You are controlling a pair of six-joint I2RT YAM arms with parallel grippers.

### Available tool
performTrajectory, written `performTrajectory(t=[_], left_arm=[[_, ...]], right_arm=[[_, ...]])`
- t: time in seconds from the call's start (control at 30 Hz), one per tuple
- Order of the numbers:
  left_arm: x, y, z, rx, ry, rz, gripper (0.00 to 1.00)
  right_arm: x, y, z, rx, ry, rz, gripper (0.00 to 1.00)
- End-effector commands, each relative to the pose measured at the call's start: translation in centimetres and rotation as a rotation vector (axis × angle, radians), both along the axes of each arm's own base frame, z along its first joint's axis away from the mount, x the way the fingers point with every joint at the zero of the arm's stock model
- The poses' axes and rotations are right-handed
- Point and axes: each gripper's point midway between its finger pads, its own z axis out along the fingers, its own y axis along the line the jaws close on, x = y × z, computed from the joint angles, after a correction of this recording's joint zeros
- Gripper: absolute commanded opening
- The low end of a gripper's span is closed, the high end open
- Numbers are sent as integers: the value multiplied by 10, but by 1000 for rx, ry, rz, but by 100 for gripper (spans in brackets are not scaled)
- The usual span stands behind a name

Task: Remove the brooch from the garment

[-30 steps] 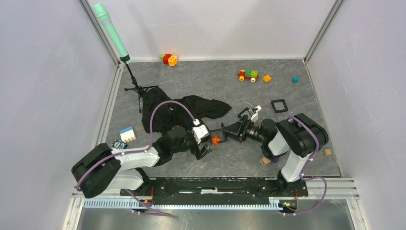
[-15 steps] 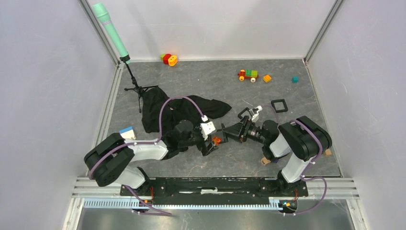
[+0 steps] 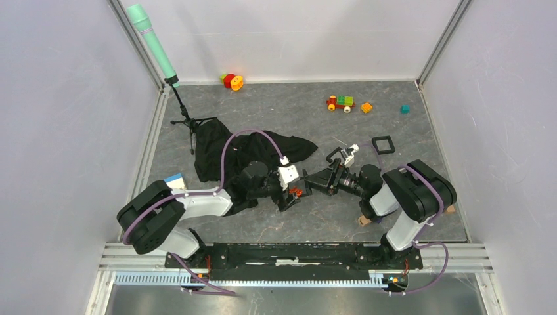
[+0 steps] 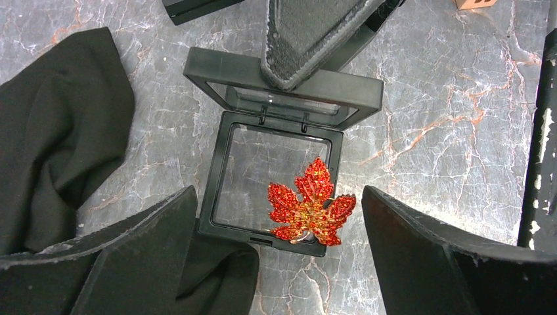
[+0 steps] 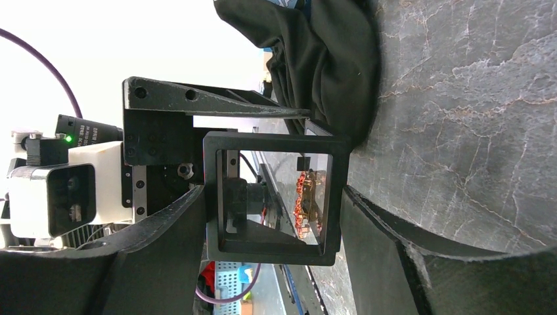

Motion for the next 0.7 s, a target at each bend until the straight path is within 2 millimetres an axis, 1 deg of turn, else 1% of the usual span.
performTrajectory(t=[0.0, 0.1, 0.23, 0.3, 0.53, 0.57, 0.6, 0.63, 0.67], left_arm=[[9, -9, 19, -18, -63, -31, 99], [15, -10, 22, -23, -63, -16, 96], [21, -11, 28, -28, -78, -5, 82], [24, -12, 31, -32, -83, 2, 81], [31, -12, 35, -32, -84, 17, 84], [30, -13, 36, -35, -85, 9, 88], [27, -12, 36, -33, -83, 1, 95], [24, -10, 37, -31, -84, -9, 100], [21, -8, 37, -23, -84, -21, 100]], right_arm=[[-4, 2, 16, 24, -77, 25, 53], [-4, 3, 16, 25, -74, 26, 53], [-6, 3, 16, 28, -74, 31, 53], [-6, 3, 17, 30, -75, 32, 53], [-6, 4, 18, 34, -79, 33, 53], [-6, 4, 18, 33, -78, 33, 53], [-5, 4, 18, 33, -76, 32, 53], [-5, 4, 18, 33, -77, 34, 53], [-5, 4, 18, 32, -77, 34, 54]])
